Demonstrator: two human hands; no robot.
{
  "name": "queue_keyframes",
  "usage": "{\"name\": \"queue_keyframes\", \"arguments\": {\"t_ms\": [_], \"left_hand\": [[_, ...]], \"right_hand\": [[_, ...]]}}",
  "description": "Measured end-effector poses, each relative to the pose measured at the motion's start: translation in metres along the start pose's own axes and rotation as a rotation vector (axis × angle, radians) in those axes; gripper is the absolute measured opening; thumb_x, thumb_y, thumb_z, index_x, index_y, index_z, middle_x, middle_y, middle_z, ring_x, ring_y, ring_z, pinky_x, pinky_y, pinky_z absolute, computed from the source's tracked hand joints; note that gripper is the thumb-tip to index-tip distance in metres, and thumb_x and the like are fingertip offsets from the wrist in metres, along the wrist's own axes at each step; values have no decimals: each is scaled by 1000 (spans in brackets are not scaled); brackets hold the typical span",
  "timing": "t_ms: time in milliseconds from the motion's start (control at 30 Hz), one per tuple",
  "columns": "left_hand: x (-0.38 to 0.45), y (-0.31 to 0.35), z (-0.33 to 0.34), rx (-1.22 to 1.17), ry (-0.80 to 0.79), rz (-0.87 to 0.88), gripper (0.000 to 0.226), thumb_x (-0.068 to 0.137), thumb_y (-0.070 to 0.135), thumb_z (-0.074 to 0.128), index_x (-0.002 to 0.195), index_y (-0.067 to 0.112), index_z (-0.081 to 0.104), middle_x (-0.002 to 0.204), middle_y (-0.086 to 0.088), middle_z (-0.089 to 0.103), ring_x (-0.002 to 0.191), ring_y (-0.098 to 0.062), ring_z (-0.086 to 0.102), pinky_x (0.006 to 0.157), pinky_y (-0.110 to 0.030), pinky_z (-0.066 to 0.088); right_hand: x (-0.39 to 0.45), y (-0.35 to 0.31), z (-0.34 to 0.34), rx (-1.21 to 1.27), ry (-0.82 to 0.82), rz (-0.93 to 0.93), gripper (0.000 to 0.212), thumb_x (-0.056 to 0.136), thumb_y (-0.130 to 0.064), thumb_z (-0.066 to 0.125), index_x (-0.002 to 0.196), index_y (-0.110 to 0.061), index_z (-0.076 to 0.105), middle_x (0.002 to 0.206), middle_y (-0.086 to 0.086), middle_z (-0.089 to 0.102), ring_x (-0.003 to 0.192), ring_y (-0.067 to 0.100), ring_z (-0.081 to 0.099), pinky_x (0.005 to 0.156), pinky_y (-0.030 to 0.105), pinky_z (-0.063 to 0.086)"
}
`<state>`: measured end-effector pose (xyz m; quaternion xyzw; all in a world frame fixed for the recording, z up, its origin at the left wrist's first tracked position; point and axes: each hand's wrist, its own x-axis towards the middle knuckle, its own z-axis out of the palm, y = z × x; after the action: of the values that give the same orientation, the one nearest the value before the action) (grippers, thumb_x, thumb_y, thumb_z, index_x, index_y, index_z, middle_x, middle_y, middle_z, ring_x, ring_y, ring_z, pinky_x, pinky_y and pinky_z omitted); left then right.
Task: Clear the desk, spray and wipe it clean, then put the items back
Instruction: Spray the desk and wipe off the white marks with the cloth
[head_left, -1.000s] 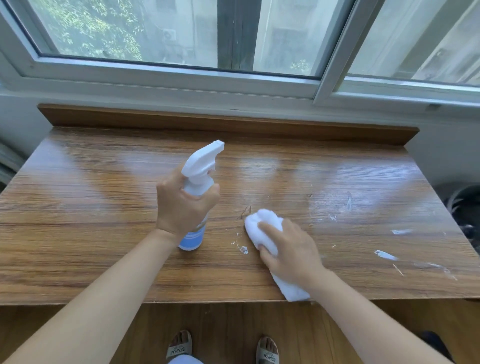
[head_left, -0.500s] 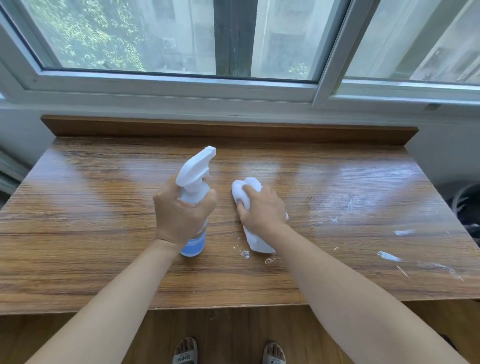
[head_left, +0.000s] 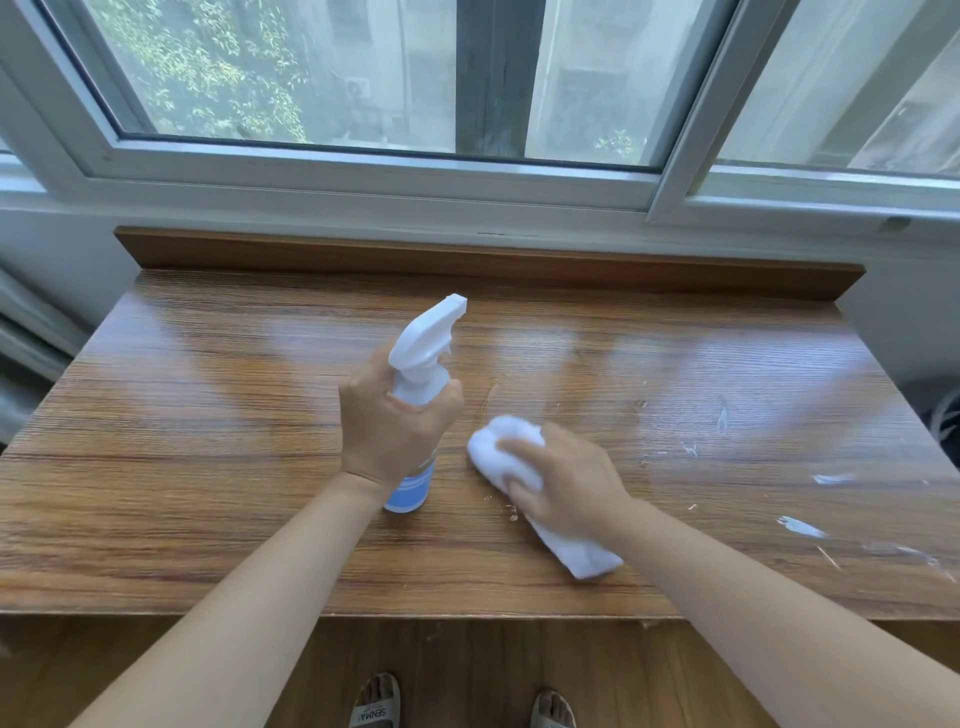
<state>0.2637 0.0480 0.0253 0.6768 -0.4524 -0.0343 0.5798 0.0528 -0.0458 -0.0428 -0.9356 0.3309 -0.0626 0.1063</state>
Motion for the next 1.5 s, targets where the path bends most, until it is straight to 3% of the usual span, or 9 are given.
{"name": "queue_keyframes", "arguments": {"t_ms": [100,200,367,500,667,900,1133,1333,1500], "left_hand": [[-1,1,0,2,-4,-15,40,76,37,73,105,10,75,86,-3,75,79,-24,71,74,-46,58],[-2,3,-2,2,3,-31,39,76,36,73,105,10,75,86,-3,74,81,-24,71,75,-46,58],[-2,3,0,-9,17,-63,39,75,38,72,104,13,75,89,-1,75,84,-24,72,77,-48,58],[-1,2,0,-26,8,-57,39,76,37,72,105,11,75,90,-2,75,85,-22,72,77,-47,59],[-1,4,-1,-2,-12,-30,39,77,37,73,105,11,75,88,-2,75,82,-22,71,76,-47,58],[-3,6,-4,-17,1,-50,36,77,34,73,106,13,75,90,0,75,85,-21,72,78,-48,60],[-3,6,0,-15,1,-17,35,77,32,74,104,10,75,88,-2,74,83,-21,71,77,-44,59],[-3,4,-4,-3,12,-3,37,77,33,73,105,10,76,89,-1,75,83,-20,71,77,-43,59],[-4,8,-3,-8,4,-27,35,77,32,73,106,11,75,89,-1,74,83,-20,70,77,-43,60]], "right_hand": [[52,-2,-8,-27,-35,301,40,95,-56,45,133,-43,51,111,0,49,106,26,56,76,37,44],[70,-18,-13,-68,-3,344,31,98,-50,44,122,-33,55,103,-2,40,101,24,52,71,36,39],[13,-26,-5,-50,-42,-102,42,85,-54,49,121,-34,58,101,4,50,86,28,55,64,37,46],[-49,-11,-8,-35,-99,-331,37,84,-48,55,119,-37,57,86,-6,36,70,15,36,51,31,40],[-14,4,-8,-82,-86,-31,41,89,-55,46,127,-42,55,96,-2,47,85,23,57,61,31,40],[34,-21,-12,-35,-41,324,29,95,-50,49,120,-35,54,106,-2,44,88,21,46,71,37,45],[-65,-8,-12,2,-172,-170,42,86,-57,55,126,-45,51,90,-9,44,77,15,48,58,31,40],[-2,-4,-18,3,-146,255,44,93,-57,51,135,-48,48,115,-3,54,104,22,58,80,36,45],[21,-25,-16,36,-71,407,35,97,-53,46,127,-38,55,104,-4,47,84,20,47,71,36,43]]}}
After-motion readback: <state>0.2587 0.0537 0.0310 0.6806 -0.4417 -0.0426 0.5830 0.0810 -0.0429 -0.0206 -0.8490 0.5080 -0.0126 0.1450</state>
